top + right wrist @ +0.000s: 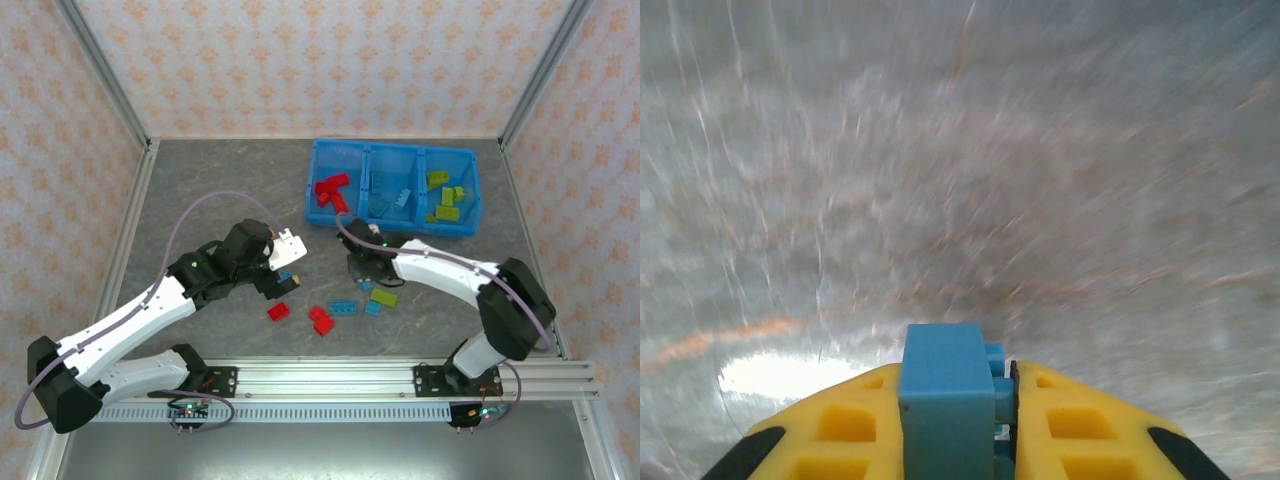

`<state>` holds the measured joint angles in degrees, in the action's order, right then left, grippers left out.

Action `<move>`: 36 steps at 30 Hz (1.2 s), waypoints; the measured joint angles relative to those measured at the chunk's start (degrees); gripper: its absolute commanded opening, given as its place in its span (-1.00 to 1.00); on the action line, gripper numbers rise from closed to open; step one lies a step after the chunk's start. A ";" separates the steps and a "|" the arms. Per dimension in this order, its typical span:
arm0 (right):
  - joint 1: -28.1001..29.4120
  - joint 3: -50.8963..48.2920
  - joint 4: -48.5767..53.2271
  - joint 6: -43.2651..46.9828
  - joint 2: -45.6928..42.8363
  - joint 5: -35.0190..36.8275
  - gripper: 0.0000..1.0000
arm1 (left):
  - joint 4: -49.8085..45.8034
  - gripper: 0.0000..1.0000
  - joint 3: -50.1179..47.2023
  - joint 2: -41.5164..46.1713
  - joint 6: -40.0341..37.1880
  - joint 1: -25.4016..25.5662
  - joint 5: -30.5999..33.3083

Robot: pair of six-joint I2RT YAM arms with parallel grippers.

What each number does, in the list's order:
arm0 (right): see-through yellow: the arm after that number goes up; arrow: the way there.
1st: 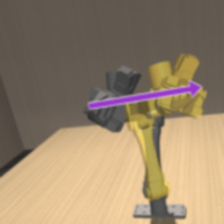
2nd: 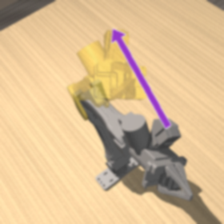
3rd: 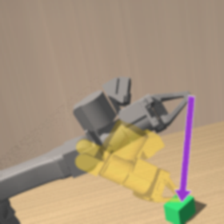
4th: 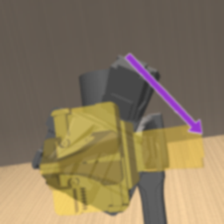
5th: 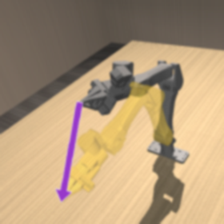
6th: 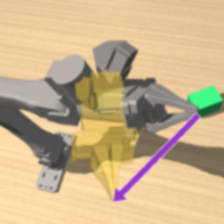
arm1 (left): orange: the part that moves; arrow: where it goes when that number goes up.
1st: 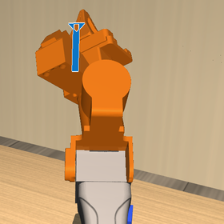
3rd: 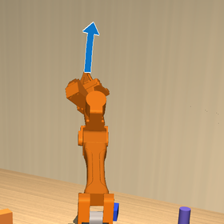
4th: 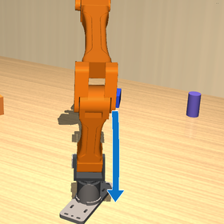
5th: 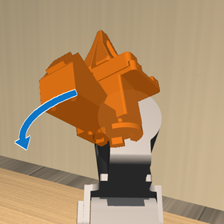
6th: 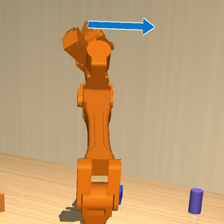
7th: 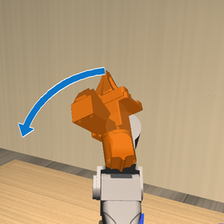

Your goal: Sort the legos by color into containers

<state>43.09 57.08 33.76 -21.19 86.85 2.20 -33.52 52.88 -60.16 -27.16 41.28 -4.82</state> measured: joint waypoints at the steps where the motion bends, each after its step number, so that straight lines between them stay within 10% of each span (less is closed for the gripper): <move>1: -1.22 0.83 -0.15 0.04 -1.46 1.36 -0.65 | -0.11 1.00 0.00 0.00 0.00 0.00 0.13; 14: -20.63 23.98 -10.71 6.19 12.61 11.06 -0.60 | -0.13 1.00 0.02 0.00 -0.13 0.00 3.85; 23: -24.04 36.30 -6.62 7.91 27.54 9.35 0.04 | -0.11 1.00 0.02 -0.02 0.46 0.00 9.35; 36: -13.84 9.94 -9.68 1.55 -11.28 -8.20 0.43 | -0.04 0.82 7.48 -5.35 27.23 -0.07 16.41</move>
<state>29.26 67.02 24.08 -19.64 75.57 -6.00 -33.56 60.36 -65.52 0.08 41.21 11.60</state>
